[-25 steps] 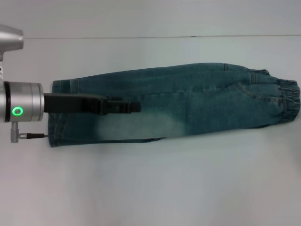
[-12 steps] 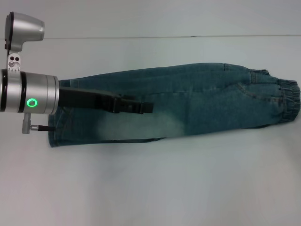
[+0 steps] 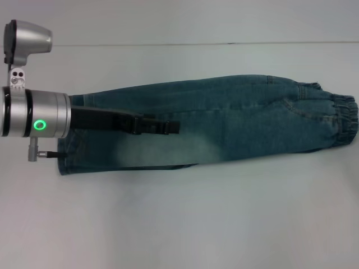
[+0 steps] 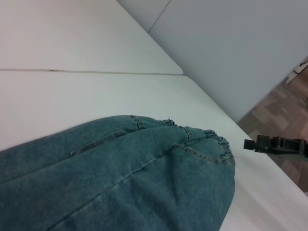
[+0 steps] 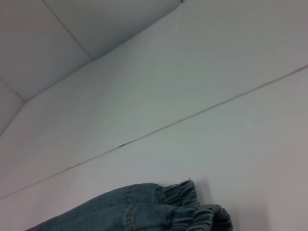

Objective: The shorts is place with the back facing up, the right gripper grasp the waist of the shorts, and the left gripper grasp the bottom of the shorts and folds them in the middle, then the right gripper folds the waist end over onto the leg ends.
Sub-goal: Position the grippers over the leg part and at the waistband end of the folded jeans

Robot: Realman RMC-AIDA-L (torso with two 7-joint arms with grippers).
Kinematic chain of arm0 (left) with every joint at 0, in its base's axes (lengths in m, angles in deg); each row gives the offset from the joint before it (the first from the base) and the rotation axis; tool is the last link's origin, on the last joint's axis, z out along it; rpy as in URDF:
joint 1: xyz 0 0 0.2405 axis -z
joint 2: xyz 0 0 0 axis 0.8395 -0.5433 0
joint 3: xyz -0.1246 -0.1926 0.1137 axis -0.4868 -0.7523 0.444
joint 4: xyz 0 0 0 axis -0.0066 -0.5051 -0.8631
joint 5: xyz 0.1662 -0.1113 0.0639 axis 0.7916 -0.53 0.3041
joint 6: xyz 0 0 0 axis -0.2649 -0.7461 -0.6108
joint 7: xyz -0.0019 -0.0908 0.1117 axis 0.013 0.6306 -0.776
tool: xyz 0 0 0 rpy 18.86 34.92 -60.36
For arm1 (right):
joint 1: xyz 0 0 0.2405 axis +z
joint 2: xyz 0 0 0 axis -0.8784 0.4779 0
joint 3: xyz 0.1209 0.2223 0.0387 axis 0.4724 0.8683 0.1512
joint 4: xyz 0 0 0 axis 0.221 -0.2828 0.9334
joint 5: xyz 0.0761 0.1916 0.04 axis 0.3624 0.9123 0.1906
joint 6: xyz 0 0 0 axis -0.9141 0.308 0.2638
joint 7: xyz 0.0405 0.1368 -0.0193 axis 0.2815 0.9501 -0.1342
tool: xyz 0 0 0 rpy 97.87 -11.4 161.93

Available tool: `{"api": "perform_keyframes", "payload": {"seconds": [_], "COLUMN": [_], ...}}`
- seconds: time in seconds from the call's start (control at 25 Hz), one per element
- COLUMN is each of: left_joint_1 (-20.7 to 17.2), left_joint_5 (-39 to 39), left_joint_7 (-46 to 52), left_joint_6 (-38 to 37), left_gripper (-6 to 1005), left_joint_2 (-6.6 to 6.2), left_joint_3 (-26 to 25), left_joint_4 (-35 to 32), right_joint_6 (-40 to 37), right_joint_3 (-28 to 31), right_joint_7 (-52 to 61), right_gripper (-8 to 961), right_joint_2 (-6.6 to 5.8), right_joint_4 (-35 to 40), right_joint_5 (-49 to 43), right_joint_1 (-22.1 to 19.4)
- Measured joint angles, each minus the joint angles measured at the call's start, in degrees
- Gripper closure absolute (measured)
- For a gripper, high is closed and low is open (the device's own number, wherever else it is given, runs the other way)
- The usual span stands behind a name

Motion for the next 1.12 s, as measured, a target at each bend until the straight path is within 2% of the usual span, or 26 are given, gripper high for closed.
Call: {"api": "perform_keyframes", "payload": {"seconds": [0.32, 0.72, 1.12], "left_joint_1": [0.58, 1.19, 1.81], "left_joint_5": [-0.1, -0.1, -0.09], "left_joint_7": [0.02, 0.64, 1.08], "left_joint_6": [0.58, 1.08, 0.95], "left_gripper": [60, 62, 64], "left_joint_2": [0.21, 0.22, -0.01], "left_joint_3": [0.34, 0.36, 0.4], "left_joint_4": [0.38, 0.53, 0.53], "right_joint_6": [1.65, 5.79, 7.99], "right_joint_3": [-0.3, -3.29, -4.77], "right_joint_7": [-0.4, -2.04, -2.83], "right_gripper": [33, 34, 34], "right_joint_2": [-0.26, -0.26, 0.12], "right_joint_4": [-0.7, -4.2, -6.62], "right_joint_5": [-0.03, -0.2, -0.21], "right_joint_1": [0.42, 3.33, 4.78]}}
